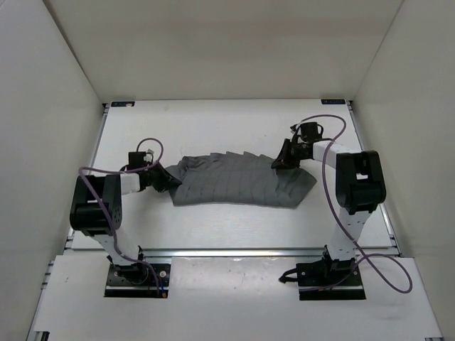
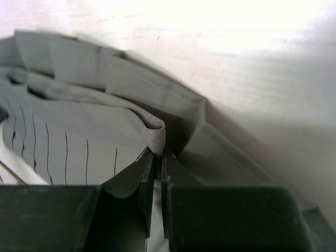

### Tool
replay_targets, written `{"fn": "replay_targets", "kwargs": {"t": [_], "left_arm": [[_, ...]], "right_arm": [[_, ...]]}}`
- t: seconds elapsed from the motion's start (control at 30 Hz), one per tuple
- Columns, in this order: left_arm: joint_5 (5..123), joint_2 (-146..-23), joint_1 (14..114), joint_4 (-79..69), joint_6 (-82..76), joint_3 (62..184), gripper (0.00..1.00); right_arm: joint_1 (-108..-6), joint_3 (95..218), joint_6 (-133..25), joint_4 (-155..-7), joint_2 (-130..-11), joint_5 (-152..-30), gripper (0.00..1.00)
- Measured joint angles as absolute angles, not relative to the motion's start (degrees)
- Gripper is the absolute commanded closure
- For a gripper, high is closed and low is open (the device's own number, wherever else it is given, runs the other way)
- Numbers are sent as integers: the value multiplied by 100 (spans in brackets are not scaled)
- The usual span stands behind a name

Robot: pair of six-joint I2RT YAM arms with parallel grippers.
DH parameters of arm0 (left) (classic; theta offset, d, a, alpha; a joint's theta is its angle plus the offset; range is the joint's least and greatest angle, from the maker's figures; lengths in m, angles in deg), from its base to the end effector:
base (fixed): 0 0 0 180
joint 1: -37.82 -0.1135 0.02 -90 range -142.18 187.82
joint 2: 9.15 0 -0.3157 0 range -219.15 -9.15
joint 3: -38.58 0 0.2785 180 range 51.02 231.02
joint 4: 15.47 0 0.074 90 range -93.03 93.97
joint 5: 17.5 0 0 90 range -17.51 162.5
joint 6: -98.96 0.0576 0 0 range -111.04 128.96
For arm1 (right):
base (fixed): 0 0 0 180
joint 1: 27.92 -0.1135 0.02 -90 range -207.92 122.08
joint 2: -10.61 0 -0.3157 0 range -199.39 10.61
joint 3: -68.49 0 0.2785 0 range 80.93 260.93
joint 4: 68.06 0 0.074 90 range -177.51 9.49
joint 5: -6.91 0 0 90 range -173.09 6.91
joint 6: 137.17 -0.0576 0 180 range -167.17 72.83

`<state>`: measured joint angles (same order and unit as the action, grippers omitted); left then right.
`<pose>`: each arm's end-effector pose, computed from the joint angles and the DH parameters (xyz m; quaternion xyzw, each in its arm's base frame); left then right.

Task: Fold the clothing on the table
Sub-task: Fold the skirt

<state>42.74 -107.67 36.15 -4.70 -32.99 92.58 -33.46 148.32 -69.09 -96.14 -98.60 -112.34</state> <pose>0.3366 -0.0188 0.1285 -0.2716 0.8849 -0.3294 0.1863 0.4287 0.0699 0.1702 0.0623 0.9295 0.2998 0.2058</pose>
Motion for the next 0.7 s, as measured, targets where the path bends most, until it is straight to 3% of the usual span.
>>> {"fn": "replay_targets", "kwargs": {"t": [0.07,0.13,0.2,0.23,0.33,0.47,0.57,0.7], "left_arm": [[4390,-10454,3714,-317,-3275,9033,100],[4527,-10391,3847,-210,-3232,9088,92],[4582,-10397,3930,-113,-3214,9221,60],[4619,-10384,3961,-107,-3258,9293,53],[4658,-10199,3985,-107,-3341,9348,49],[4661,-9573,3965,37,-3450,9433,48],[4663,-9090,3945,249,-3367,9647,46],[4770,-8581,4052,422,-3179,9560,46]], "right_arm": [[-3385,15055,-6852,-9807,-10004,-11138,100],[-3462,15248,-6791,-10043,-10043,-10902,100],[-3534,15530,-6701,-10316,-10098,-10666,100],[-3569,15757,-6638,-10473,-10159,-10559,97],[-3580,16305,-6485,-10838,-10247,-10371,71],[-3650,16684,-6327,-11070,-10024,-9914,53],[-3683,16275,-6351,-11131,-9300,-9599,44],[-3527,15084,-6585,-11081,-7899,-9448,43]]}}
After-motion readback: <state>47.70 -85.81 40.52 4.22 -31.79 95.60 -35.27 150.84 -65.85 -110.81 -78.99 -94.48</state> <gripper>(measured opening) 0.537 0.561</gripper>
